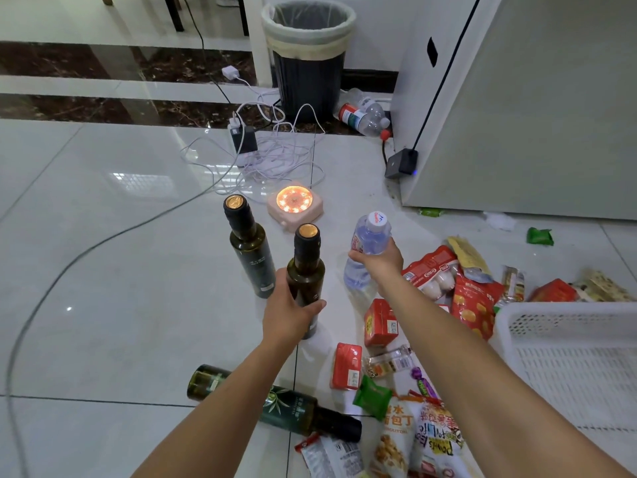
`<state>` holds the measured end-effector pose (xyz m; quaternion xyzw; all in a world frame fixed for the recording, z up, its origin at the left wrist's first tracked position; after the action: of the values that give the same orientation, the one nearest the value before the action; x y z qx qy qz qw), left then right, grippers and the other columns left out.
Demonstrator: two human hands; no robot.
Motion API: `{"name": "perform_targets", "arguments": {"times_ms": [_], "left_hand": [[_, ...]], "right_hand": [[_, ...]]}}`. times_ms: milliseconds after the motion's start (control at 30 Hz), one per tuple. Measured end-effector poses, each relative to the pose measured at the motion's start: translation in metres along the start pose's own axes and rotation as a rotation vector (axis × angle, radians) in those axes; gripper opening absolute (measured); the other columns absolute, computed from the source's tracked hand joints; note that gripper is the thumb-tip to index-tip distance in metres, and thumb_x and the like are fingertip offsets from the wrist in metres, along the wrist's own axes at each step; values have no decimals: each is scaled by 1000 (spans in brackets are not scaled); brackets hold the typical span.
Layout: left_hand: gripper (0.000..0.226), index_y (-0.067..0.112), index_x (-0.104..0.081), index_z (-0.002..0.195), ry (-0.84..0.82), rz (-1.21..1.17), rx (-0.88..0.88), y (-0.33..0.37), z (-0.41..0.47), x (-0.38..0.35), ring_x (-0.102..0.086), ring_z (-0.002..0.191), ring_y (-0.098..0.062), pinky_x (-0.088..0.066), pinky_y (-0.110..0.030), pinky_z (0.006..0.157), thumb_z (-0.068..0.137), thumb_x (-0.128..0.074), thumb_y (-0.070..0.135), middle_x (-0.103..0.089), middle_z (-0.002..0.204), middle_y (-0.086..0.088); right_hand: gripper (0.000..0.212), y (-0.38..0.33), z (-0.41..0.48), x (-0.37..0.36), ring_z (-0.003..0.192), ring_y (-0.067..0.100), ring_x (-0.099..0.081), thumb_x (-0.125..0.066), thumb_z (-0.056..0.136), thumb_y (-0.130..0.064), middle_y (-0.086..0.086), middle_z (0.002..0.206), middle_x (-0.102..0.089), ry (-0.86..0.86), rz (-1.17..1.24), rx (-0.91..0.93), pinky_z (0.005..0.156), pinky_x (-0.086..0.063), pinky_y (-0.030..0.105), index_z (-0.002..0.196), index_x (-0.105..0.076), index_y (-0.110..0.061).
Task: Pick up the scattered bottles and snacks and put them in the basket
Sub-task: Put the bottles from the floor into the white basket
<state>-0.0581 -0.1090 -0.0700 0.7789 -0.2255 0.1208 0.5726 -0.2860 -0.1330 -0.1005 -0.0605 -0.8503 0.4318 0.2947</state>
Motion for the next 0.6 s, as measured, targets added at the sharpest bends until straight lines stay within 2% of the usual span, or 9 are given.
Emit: {"name": "perform_targets", "arguments": {"times_ms": [100, 167, 233, 367, 433, 500, 600], "left_hand": [[61, 21, -40, 121, 0, -16, 17, -2, 0, 1, -55, 118, -30, -44, -44, 96, 73, -78, 12, -61, 122, -2], [60, 20, -40, 121, 6, -47, 32, -3, -2, 3, -54, 119, -30, -43, -45, 98, 74, -77, 11, -59, 125, -3], [59, 19, -41, 122, 13, -87, 39, -3, -5, 6, -54, 119, -30, -43, -46, 99, 75, -77, 10, -59, 125, -5], [55, 20, -41, 118, 13, -121, 35, -3, -12, 9, -55, 114, -29, -44, -43, 96, 76, -76, 11, -59, 113, -1], [54, 20, -41, 116, 25, -123, 30, -3, -15, 11, -56, 111, -28, -45, -42, 93, 76, -76, 12, -56, 107, 2], [57, 17, -41, 120, 26, -98, 24, -2, -16, 12, -57, 111, -30, -46, -43, 93, 76, -77, 13, -58, 112, -2], [55, 15, -41, 118, 12, -1, -22, 6, -19, 13, -57, 111, -33, -45, -43, 91, 76, -77, 16, -59, 119, -8]], "right_hand": [[66, 1, -2, 6, 116, 28, -53, -78, 74, -30, 7, 127, -55, -2, 26, -3, 94, -42, 32, 128, -44, -15], [68, 0, -4, 15, 117, 29, -54, -81, 71, -25, 7, 128, -56, 10, 89, 5, 100, -46, 40, 129, -47, -14], [69, -4, -7, 26, 116, 31, -55, -83, 68, -21, 9, 127, -58, 26, 160, 21, 99, -48, 47, 128, -49, -14], [67, -11, -15, 55, 115, 32, -56, -81, 69, -18, 10, 127, -58, 68, 279, 27, 96, -49, 47, 127, -48, -11], [71, -15, -21, 75, 110, 29, -57, -81, 69, -16, 8, 126, -57, 89, 371, 24, 84, -53, 43, 130, -44, -13], [71, -19, -31, 100, 101, 25, -56, -81, 69, -11, 5, 118, -57, 133, 477, 25, 72, -51, 39, 128, -42, -15], [66, -19, -46, 143, 100, 26, -62, -83, 64, -11, 6, 115, -62, 204, 581, 25, 69, -54, 37, 117, -45, -18]]}}
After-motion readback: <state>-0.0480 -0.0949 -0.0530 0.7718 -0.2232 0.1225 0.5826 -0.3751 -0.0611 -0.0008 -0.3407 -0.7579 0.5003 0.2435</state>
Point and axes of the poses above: each hand's wrist, its own z-axis towards the middle knuckle, its own x-axis out of the back of the hand, y = z × x, the point moved 10 cm from there along z, towards the middle knuckle
